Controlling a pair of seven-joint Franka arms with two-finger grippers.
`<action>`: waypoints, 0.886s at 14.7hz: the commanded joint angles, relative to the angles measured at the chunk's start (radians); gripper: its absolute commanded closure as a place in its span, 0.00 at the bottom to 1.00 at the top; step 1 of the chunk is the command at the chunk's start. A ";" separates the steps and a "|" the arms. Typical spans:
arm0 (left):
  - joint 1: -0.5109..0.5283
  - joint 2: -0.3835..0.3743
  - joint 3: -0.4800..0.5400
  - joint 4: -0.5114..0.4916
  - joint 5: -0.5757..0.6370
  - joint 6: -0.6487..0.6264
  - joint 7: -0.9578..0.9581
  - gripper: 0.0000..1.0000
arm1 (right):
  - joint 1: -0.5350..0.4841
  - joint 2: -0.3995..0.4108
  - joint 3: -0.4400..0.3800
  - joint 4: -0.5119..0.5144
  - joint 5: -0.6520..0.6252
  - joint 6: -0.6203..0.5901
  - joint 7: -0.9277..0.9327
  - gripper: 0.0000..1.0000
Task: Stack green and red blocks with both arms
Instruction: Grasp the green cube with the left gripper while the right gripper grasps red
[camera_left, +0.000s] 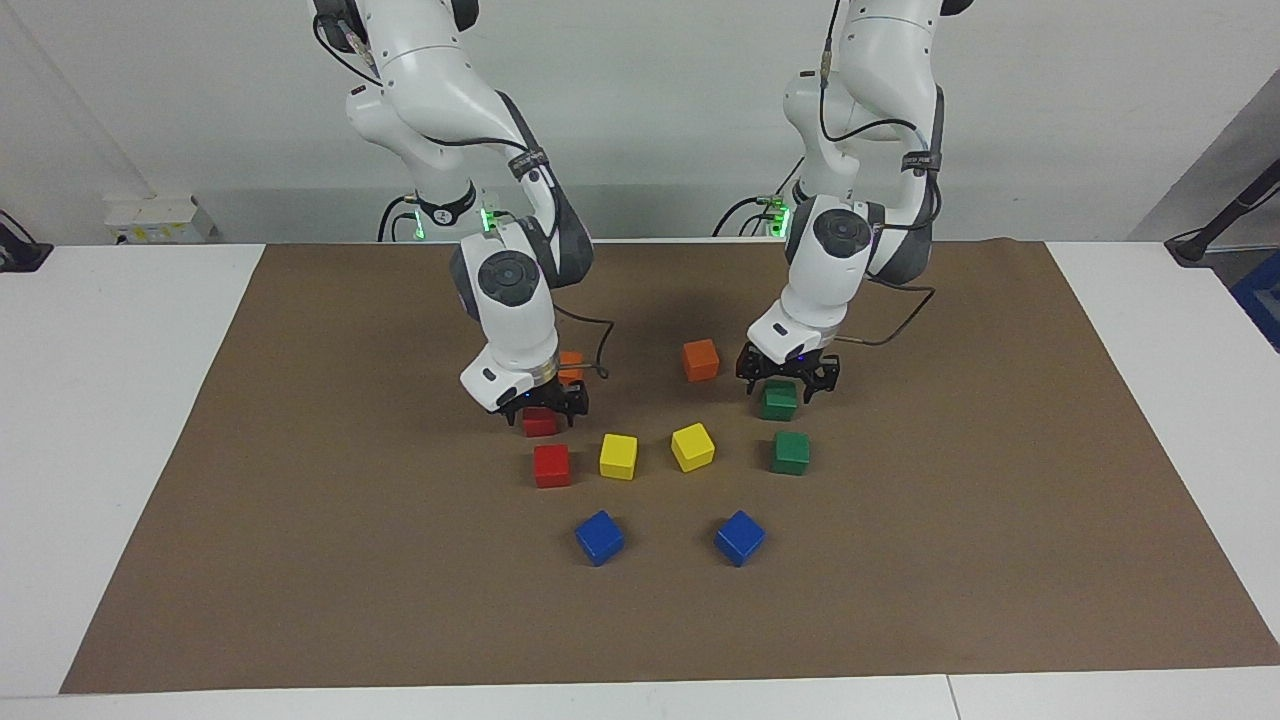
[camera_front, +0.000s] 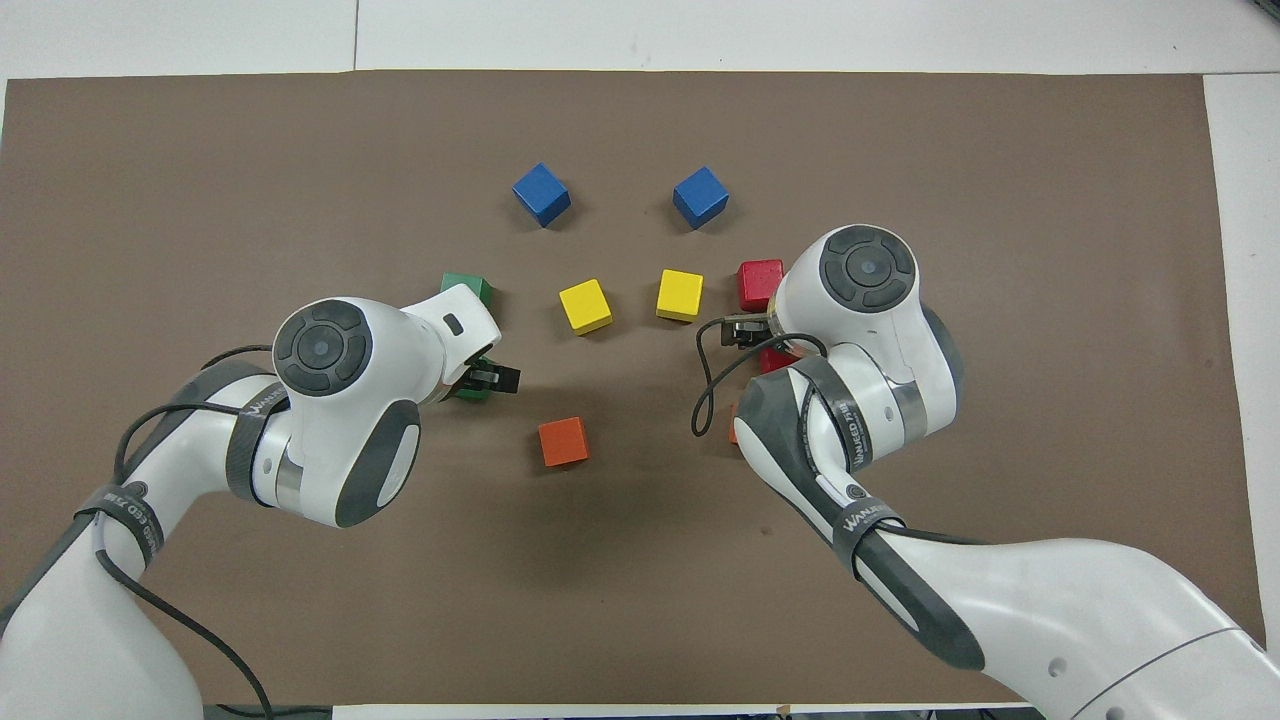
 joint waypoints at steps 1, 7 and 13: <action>-0.021 0.019 0.015 -0.020 0.018 0.054 -0.010 0.00 | 0.001 -0.015 0.006 -0.053 -0.014 0.056 0.010 0.02; -0.021 0.039 0.016 -0.020 0.045 0.064 -0.010 0.05 | 0.000 -0.022 0.006 -0.006 -0.014 -0.025 0.003 1.00; -0.023 0.042 0.016 -0.020 0.055 0.036 -0.009 1.00 | -0.170 -0.015 0.001 0.289 -0.013 -0.292 -0.282 1.00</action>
